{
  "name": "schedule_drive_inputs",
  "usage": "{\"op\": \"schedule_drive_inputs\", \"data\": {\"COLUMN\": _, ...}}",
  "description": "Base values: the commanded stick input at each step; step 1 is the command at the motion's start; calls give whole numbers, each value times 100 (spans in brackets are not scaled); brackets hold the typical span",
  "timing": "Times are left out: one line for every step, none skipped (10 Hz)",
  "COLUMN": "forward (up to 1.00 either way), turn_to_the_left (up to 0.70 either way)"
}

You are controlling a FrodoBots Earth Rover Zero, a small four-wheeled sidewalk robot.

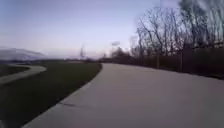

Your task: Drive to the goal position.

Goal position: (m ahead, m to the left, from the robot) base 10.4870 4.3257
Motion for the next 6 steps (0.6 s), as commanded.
{"op": "schedule_drive_inputs", "data": {"forward": 100, "turn_to_the_left": 0}}
{"op": "schedule_drive_inputs", "data": {"forward": 100, "turn_to_the_left": 0}}
{"op": "schedule_drive_inputs", "data": {"forward": 100, "turn_to_the_left": 0}}
{"op": "schedule_drive_inputs", "data": {"forward": 100, "turn_to_the_left": 0}}
{"op": "schedule_drive_inputs", "data": {"forward": 100, "turn_to_the_left": 0}}
{"op": "schedule_drive_inputs", "data": {"forward": 100, "turn_to_the_left": 0}}
